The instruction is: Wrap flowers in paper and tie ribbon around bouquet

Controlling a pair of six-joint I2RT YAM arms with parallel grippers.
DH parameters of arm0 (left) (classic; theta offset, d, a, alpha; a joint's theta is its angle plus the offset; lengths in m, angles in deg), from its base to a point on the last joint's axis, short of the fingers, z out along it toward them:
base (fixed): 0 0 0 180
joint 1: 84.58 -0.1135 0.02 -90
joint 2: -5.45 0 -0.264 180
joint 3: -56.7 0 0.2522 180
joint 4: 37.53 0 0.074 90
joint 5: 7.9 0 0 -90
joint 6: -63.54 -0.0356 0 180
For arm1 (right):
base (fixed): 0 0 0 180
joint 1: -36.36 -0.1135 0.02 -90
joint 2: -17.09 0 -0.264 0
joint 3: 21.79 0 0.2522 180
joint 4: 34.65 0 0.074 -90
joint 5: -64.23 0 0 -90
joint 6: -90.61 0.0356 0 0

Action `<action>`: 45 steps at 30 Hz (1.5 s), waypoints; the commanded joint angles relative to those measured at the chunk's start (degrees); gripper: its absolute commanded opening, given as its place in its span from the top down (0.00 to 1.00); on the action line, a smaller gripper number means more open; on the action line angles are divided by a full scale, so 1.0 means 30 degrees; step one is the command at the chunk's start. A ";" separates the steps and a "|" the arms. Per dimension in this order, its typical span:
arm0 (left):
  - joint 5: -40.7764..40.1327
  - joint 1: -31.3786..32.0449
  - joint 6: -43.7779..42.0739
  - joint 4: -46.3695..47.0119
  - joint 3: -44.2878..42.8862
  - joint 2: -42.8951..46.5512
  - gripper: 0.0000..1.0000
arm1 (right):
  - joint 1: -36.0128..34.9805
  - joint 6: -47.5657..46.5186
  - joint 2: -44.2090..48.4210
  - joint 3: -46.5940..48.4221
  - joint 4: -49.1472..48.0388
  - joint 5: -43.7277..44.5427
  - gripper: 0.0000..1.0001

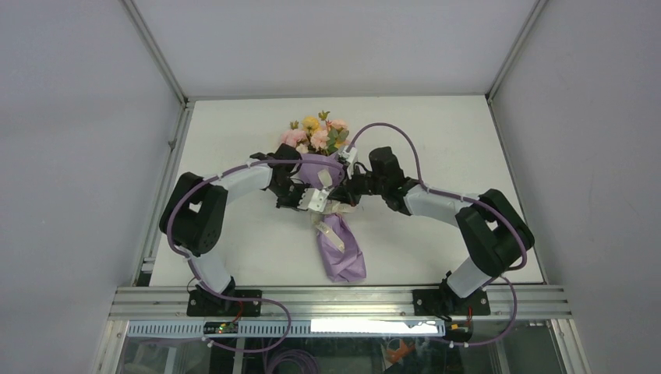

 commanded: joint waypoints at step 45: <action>1.1589 0.2016 1.9466 0.1040 -0.1421 1.0037 0.26 | -0.1713 0.2134 -0.2142 0.4715 0.5359 0.0457 1.00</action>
